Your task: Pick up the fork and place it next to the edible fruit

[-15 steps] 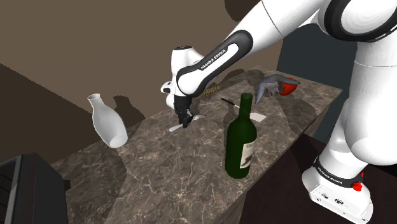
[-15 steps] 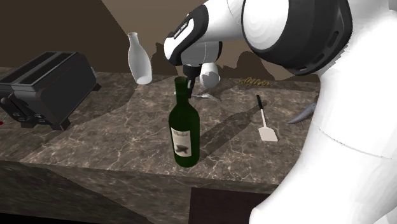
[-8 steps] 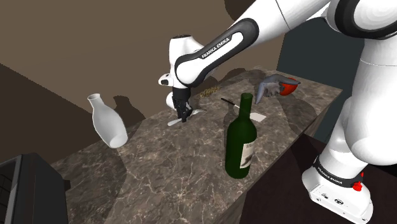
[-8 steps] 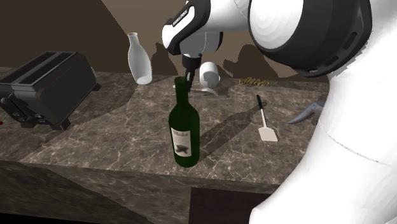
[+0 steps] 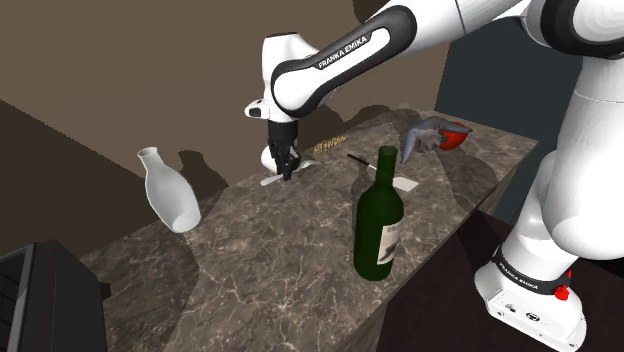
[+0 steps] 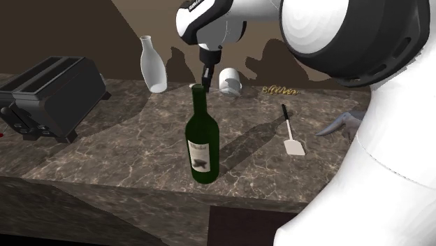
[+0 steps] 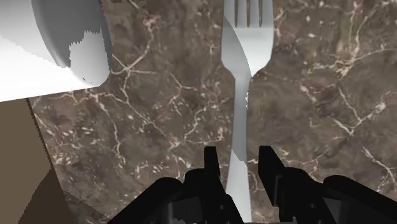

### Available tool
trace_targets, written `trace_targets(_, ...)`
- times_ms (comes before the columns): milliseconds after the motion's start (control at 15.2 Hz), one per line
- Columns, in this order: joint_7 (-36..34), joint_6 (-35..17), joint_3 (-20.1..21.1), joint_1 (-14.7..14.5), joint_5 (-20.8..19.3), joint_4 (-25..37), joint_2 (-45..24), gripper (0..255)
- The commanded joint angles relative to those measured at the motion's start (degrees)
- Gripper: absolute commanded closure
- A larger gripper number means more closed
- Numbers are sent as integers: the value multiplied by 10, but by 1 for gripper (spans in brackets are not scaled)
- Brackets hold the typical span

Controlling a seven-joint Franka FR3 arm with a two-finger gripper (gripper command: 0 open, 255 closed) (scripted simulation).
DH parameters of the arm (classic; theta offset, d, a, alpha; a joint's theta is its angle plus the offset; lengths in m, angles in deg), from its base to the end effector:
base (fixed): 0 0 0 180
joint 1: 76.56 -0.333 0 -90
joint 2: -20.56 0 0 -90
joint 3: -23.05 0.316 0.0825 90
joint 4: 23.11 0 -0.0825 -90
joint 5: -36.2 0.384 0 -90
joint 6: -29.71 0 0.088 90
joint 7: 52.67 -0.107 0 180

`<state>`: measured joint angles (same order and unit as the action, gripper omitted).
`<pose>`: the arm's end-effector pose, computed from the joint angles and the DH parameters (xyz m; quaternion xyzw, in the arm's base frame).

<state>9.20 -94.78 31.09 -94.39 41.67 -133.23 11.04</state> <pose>0.5440 0.2645 0.4148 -0.7376 -0.6719 -0.0568 0.0362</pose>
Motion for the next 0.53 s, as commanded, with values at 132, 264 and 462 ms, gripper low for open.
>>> trace_targets(132, -2, 28, 0, 0, 0, 15, 13, 255)
trace_targets(264, -3, 42, 0, 1, 0, 25, 17, 255)
trace_targets(462, -5, 64, 0, 1, 0, 41, 23, 255)
